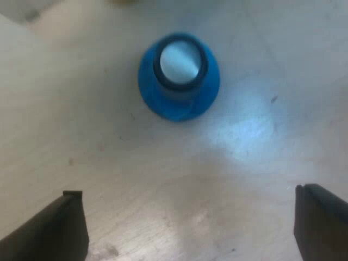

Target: Grind coffee beans and then tamp

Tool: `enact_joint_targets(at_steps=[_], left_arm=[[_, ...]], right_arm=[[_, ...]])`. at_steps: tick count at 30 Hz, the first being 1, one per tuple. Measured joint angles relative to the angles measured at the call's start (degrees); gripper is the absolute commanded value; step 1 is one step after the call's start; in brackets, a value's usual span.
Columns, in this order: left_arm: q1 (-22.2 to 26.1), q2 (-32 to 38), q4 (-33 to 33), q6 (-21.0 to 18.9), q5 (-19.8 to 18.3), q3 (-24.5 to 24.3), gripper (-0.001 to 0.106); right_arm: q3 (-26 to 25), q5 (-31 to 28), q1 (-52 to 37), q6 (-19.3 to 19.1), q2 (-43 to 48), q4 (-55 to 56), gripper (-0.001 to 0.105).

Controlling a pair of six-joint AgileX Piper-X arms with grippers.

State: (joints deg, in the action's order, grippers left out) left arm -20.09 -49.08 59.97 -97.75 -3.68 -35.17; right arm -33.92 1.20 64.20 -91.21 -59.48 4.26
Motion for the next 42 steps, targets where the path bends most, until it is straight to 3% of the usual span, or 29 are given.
enact_joint_targets(at_steps=[6, 14, 19, 25, 27, 28, 31, 34, 38, 42], left_arm=[[0.00, 8.96, 0.39, -0.56, 0.00, -2.77, 0.078], [0.51, 9.99, 1.48, -0.56, 0.00, -14.70, 0.078], [7.08, 8.77, 1.07, -0.56, -1.01, -21.06, 0.078], [14.75, 5.69, 0.47, -0.82, -3.77, -23.79, 0.078], [15.52, 5.18, 0.45, -0.82, -3.91, -23.78, 0.078], [15.96, 5.12, 0.45, -0.82, -3.91, -23.78, 0.078], [16.06, 5.15, 1.06, -0.82, -3.91, -23.78, 0.078], [16.06, 5.15, 1.87, -0.82, -3.91, -23.78, 0.078], [16.06, 5.65, 3.01, -0.82, -2.78, -23.78, 0.078], [16.06, 8.59, 4.09, -0.82, 0.90, -23.78, 0.078]], right_arm=[[-7.97, 0.56, -0.79, 0.00, 3.29, 13.54, 0.089], [-17.05, 2.62, -13.66, -0.47, 6.45, 27.07, 0.089], [-22.46, 2.85, -25.46, -3.71, 9.61, 36.70, 0.089], [-23.85, 6.01, -42.02, -8.82, 11.44, 47.10, 0.089], [-23.85, 6.97, -44.46, -9.47, 11.41, 48.16, 0.089], [-23.85, 9.12, -50.75, -12.06, 11.41, 50.79, 0.089], [-23.85, 12.26, -58.82, -16.49, 11.41, 53.46, 0.089], [-23.85, 13.14, -65.53, -17.53, 11.52, 54.23, 0.089], [-23.85, 13.92, -66.66, -18.02, 13.10, 54.69, 0.089], [-23.85, 14.08, -66.66, -18.70, 17.21, 56.40, 0.089]])
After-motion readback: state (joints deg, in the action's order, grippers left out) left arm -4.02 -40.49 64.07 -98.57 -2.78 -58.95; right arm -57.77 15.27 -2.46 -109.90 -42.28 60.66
